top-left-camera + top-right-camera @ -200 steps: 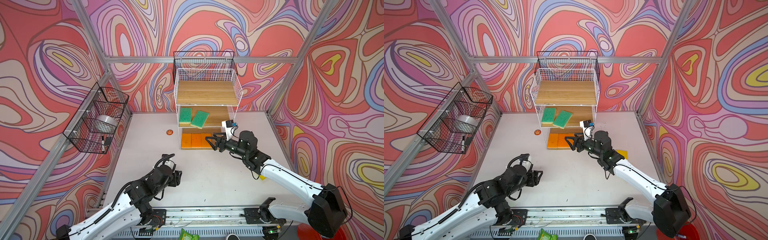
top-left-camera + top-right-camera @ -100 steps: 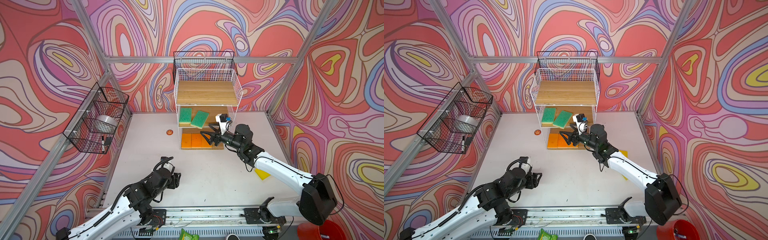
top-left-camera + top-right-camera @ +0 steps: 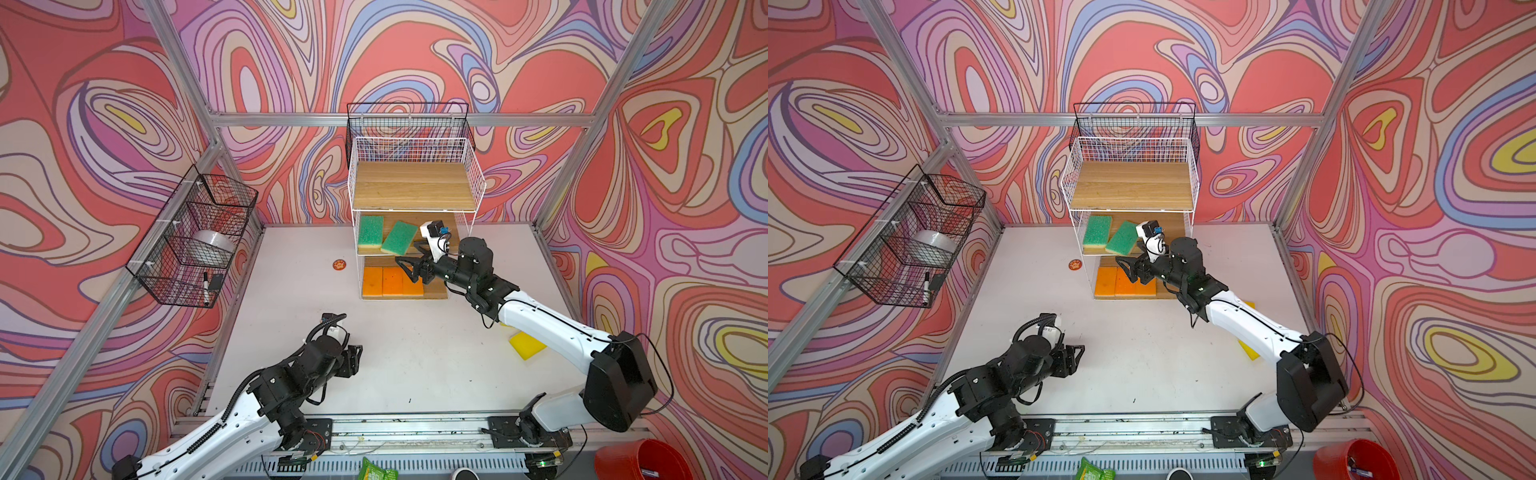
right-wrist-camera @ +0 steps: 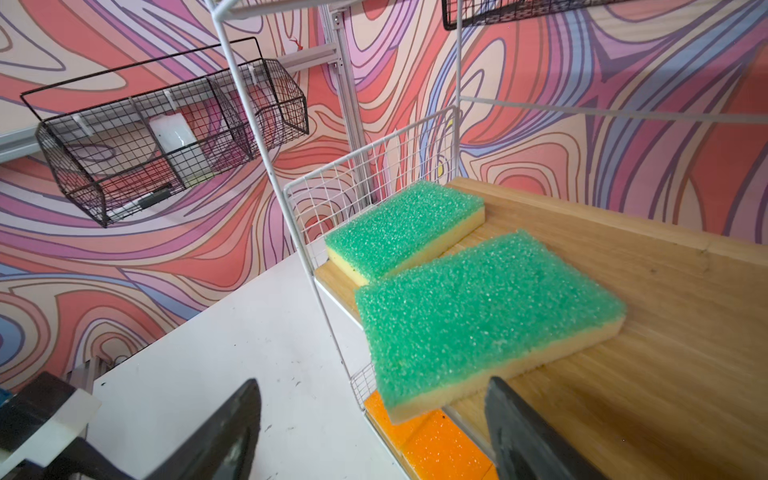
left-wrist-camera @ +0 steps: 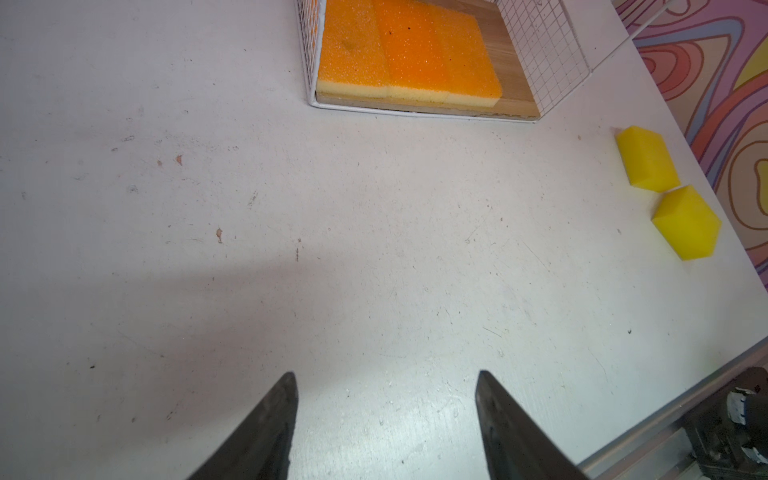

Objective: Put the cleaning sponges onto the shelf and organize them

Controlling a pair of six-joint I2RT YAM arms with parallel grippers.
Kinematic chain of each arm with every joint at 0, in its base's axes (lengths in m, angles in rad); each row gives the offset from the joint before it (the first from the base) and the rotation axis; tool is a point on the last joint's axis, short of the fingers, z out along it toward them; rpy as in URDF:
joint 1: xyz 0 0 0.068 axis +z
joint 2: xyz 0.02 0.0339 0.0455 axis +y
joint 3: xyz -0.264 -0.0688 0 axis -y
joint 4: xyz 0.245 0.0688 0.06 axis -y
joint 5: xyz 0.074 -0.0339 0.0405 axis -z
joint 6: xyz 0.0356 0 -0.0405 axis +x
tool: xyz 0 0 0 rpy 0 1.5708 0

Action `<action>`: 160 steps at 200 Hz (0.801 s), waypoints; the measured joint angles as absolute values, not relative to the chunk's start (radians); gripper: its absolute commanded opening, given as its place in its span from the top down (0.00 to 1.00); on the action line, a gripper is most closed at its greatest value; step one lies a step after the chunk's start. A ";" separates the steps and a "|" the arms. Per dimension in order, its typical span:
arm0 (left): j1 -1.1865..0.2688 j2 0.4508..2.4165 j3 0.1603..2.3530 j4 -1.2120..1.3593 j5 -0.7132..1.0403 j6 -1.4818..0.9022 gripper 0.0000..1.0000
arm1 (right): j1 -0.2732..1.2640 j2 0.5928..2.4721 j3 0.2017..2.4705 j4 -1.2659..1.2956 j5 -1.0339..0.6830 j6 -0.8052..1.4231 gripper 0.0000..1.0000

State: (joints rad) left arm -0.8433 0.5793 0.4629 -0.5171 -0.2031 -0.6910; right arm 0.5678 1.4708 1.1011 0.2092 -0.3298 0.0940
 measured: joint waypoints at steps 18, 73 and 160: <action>-0.843 0.579 0.463 -0.517 -0.203 -0.690 0.31 | 0.568 1.482 1.118 0.193 -0.316 0.087 0.13; -0.843 0.579 0.463 -0.517 -0.204 -0.684 0.31 | 0.568 1.531 1.188 0.113 -0.290 0.072 0.12; -0.843 0.577 0.463 -0.518 -0.204 -0.684 0.31 | 0.568 1.599 1.293 0.010 -0.255 0.030 0.11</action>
